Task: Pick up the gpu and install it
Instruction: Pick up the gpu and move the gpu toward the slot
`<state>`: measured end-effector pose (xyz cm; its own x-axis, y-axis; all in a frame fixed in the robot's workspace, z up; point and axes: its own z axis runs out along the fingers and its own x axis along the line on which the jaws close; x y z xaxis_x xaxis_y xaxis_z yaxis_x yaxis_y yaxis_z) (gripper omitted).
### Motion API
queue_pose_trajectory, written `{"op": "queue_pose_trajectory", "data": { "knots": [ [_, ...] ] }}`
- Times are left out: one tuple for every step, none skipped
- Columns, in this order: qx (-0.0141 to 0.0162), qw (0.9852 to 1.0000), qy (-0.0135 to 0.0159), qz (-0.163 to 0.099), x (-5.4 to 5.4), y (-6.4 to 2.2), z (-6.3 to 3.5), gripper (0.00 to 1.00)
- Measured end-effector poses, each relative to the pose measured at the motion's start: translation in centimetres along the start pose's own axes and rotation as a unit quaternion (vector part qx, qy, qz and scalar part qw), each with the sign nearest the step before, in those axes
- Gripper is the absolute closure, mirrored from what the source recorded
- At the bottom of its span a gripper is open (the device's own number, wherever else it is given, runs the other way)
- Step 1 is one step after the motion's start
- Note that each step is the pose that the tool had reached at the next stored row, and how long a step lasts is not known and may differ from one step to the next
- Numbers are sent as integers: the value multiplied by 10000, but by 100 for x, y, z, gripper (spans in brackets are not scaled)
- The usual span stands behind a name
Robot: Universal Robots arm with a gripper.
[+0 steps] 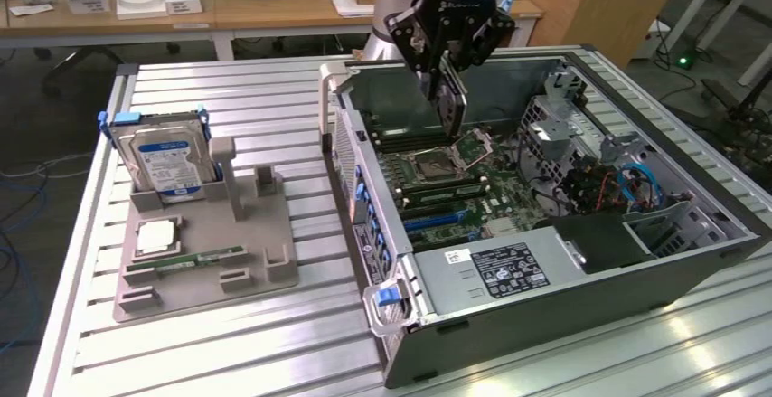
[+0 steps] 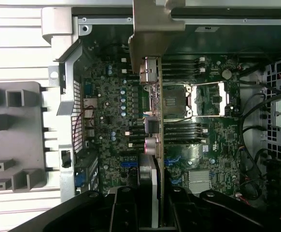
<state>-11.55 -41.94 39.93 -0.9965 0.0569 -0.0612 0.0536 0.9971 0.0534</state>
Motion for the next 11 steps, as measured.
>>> {"op": "queue_pose_trajectory", "data": {
  "knots": [
    [0, 10000, 1, 0, -3, 0, 1, 72],
    [0, 10000, 1, 1, -3, 0, 1, 72],
    [0, 10000, 0, 1, -5, 0, 1, 72],
    [0, 10000, 1, 1, -5, 0, 1, 72],
    [0, 10000, 1, 1, -5, 0, 1, 72],
    [0, 10000, 0, 1, -6, 0, 2, 72],
    [0, 10000, 0, 1, -6, 0, 2, 72],
    [0, 10000, 0, 1, -6, 0, 2, 72],
    [0, 10000, 1, 1, -6, 0, 1, 72],
    [0, 10000, 0, 1, -6, 0, 1, 72],
    [0, 10000, 0, 1, -6, 0, 2, 72]
  ]
}}
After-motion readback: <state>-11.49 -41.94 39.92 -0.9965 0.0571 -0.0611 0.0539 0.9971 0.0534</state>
